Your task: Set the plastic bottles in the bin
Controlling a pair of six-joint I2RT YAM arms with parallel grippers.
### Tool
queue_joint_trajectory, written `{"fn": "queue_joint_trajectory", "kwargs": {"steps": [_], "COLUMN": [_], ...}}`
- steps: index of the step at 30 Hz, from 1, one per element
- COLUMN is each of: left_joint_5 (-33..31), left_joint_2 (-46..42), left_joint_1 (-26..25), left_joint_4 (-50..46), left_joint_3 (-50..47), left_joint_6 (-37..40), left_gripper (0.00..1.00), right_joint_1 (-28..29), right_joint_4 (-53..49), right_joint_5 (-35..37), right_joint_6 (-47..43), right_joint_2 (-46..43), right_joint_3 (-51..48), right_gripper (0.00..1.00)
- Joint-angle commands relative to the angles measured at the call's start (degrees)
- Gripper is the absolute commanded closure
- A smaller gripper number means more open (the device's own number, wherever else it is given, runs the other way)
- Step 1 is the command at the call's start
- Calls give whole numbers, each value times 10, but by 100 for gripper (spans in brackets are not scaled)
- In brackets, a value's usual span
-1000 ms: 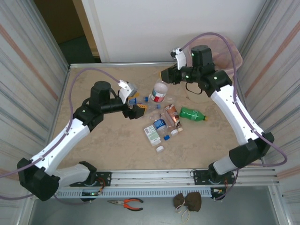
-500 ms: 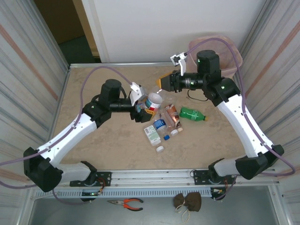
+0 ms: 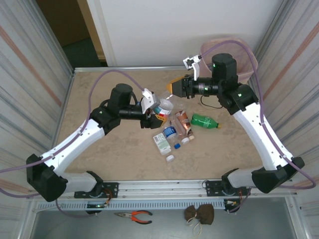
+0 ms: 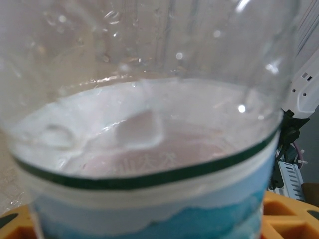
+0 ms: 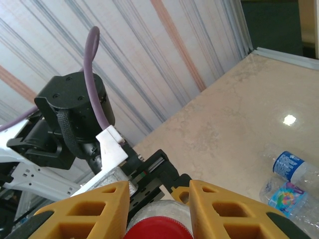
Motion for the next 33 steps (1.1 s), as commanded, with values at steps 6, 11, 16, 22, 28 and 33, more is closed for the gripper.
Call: {"fn": "queue_joint_trajectory", "kwargs": {"steps": [6, 11, 16, 22, 28, 33], "left_joint_5": [20, 53, 93, 124, 125, 125], "left_joint_2": [-16, -27, -34, -38, -42, -41], "left_joint_1": [-11, -11, -12, -13, -14, -15], "left_joint_4": [63, 138, 219, 280, 304, 306], "left_joint_3": [2, -10, -17, -15, -16, -14], "left_joint_6": [-64, -139, -213, -265, -286, -289], "left_gripper": [49, 49, 49, 49, 49, 48], "right_joint_1": [11, 12, 37, 67, 80, 82], "right_joint_4": [125, 291, 370, 384, 381, 376], "right_joint_5": [50, 12, -36, -38, -34, -22], "right_joint_6": [14, 58, 61, 50, 44, 37], "right_joint_2": [-71, -118, -137, -136, -139, -141], "right_joint_3": [-75, -169, -213, -229, -230, -226], "right_gripper": [38, 25, 17, 22, 31, 40]}}
